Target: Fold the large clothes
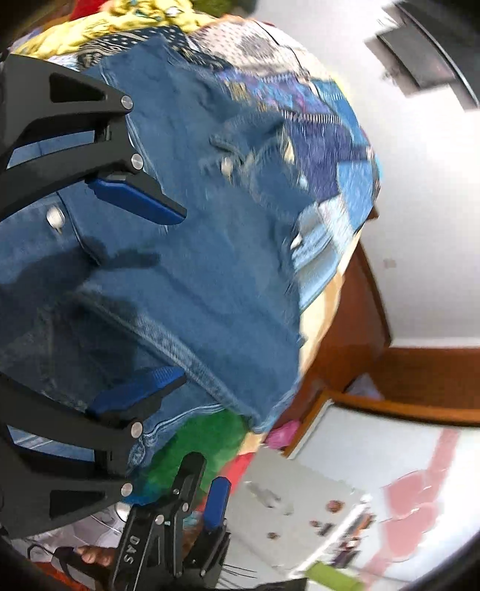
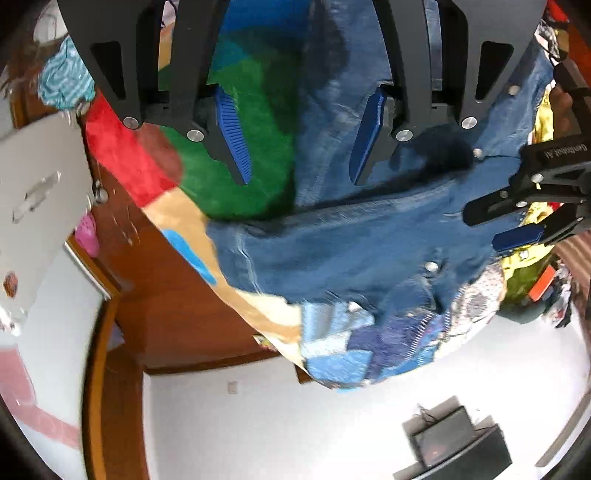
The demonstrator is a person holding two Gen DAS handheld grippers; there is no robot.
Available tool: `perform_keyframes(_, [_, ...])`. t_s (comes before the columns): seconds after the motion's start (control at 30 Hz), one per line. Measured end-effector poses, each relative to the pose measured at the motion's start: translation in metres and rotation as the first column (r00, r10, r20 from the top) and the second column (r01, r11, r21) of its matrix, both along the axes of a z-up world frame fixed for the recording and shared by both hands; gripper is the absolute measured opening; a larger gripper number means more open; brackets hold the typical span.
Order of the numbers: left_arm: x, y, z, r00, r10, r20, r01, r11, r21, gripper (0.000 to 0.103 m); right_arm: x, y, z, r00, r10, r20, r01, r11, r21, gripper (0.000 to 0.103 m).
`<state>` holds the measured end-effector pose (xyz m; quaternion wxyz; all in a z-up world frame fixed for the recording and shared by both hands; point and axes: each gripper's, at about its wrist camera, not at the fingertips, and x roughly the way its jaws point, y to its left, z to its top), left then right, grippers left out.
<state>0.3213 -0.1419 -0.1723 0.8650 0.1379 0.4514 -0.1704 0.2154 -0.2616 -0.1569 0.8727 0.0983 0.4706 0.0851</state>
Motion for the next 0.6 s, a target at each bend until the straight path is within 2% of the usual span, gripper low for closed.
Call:
perform_keyframes(0.1, [0.006, -0.019, -0.026, 0.999, -0.029, -0.025, 0.031, 0.997, 0.068, 0.078, 0.003, -0.002, -0.017, 0.999, -0.001, -0.044, 0.002, 1.0, 0.029, 0.052])
perform_keyframes(0.13, [0.008, -0.022, -0.033, 0.999, -0.035, -0.028, 0.037, 0.996, 0.084, 0.073, 0.002, -0.004, -0.021, 0.998, 0.001, -0.055, 0.001, 0.999, 0.038, 0.052])
perform_keyframes(0.17, [0.009, -0.024, -0.039, 0.999, -0.039, -0.031, 0.042, 0.994, 0.098, 0.064, 0.002, -0.003, -0.027, 0.998, 0.004, -0.07, -0.001, 0.999, 0.049, 0.052])
perform_keyframes(0.2, [0.013, -0.026, -0.045, 0.998, -0.041, -0.038, 0.045, 0.993, 0.111, 0.061, 0.002, -0.002, -0.031, 0.996, 0.008, -0.084, -0.003, 0.998, 0.061, 0.052])
perform_keyframes(0.3, [0.022, -0.028, -0.045, 0.999, -0.043, -0.031, 0.045, 0.996, 0.078, 0.047, 0.003, 0.002, -0.043, 0.993, 0.01, -0.115, 0.0, 0.996, 0.086, 0.052])
perform_keyframes(0.37, [0.029, -0.027, -0.039, 0.999, -0.038, -0.025, 0.039, 0.998, 0.046, 0.02, 0.002, 0.002, -0.046, 0.994, 0.005, -0.113, 0.005, 0.996, 0.091, 0.052])
perform_keyframes(0.47, [0.036, -0.015, -0.024, 1.0, 0.01, 0.006, -0.01, 1.0, -0.017, 0.012, 0.003, 0.0, -0.051, 0.993, 0.001, -0.118, 0.012, 0.994, 0.108, 0.052])
perform_keyframes(0.6, [0.038, 0.025, 0.002, 0.994, 0.102, 0.037, -0.098, 0.99, -0.097, 0.011, 0.003, -0.002, -0.052, 0.992, 0.013, -0.122, 0.0, 0.994, 0.111, 0.052])
